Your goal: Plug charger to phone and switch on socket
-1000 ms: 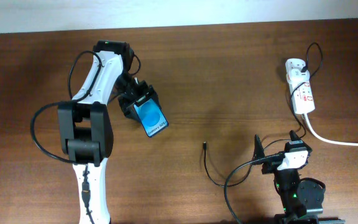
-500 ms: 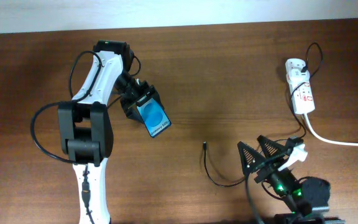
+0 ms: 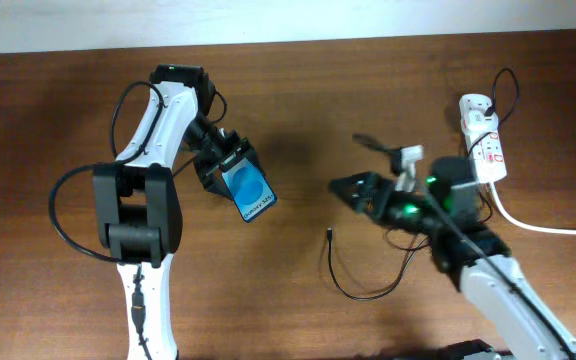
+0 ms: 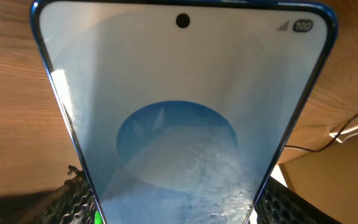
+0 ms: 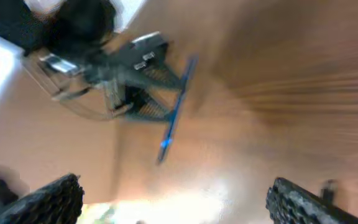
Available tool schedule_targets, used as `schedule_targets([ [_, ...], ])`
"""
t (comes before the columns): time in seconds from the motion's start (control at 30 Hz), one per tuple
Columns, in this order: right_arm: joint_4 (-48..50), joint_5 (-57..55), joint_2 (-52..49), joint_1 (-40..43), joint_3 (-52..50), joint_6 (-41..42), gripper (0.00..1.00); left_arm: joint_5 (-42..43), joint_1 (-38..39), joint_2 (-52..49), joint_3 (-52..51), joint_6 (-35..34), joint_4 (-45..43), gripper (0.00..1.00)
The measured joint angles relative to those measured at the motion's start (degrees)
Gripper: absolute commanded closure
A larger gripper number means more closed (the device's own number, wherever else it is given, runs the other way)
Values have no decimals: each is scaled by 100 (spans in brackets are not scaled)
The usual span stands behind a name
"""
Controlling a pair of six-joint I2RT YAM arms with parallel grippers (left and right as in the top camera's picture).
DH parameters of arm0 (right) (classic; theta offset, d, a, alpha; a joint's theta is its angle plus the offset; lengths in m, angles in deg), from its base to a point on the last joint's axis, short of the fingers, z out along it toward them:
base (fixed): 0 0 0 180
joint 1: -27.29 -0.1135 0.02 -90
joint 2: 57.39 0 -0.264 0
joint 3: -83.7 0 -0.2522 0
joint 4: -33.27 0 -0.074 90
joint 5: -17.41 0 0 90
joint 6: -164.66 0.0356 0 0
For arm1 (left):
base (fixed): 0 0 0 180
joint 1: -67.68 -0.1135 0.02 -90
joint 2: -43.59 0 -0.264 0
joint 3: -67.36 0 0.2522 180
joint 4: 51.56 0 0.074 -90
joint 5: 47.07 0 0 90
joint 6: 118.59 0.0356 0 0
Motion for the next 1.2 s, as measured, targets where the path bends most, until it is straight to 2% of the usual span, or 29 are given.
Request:
schedule_targets([
  [0.03,9,-452,-4,-457,2,184,2,11,0,0,0,0,-11,46],
  [0.07,4,-1327,-4,-1305,2,616,1,39,-2,0,0,0,-20,46],
  [0.1,50,-2428,-4,-1781,0,1097,1,57,0,0,0,0,-24,46],
  [0.17,321,-3357,-28,-2293,2,1399,0,70,-2,0,0,0,-90,45],
  [0.2,599,-3998,-151,-2577,7,1582,2,81,0,0,0,0,-127,45],
  [0.23,841,-4186,-284,-2667,2,1681,4,81,-2,0,0,0,-129,44],
  [0.27,1558,-4422,-767,-2844,17,1814,5,87,0,0,0,20,-151,44],
  [0.4,3217,-4358,-2081,-2970,31,1967,16,85,0,0,4,105,-256,44],
  [0.57,3233,-4212,-2614,-3182,372,2170,27,83,0,0,4,107,-286,44],
  [0.63,3235,-4221,-2979,-3233,686,2192,37,83,0,0,4,107,-306,43],
  [0.7,3215,-4238,-3215,-3233,890,2212,43,85,0,0,4,111,-304,43],
  [0.77,3108,-4291,-3233,-3233,981,2229,50,83,-2,0,4,122,-304,43],
  [0.8,3077,-4350,-3233,-3233,988,2236,59,83,0,0,4,122,-306,43],
  [0.83,3038,-4393,-3233,-3233,988,2243,64,83,0,0,4,122,-304,43],
  [0.87,2992,-4428,-3233,-3233,990,2232,65,83,-2,0,4,122,-306,43],
  [0.93,2951,-4476,-3233,-3237,988,2229,73,83,0,0,4,122,-304,43],
  [1.13,2859,-4369,-3244,-3237,988,2258,87,81,-2,0,4,125,-291,42],
  [1.2,2826,-4352,-3248,-3237,988,2260,90,79,-2,0,4,127,-289,35],
])
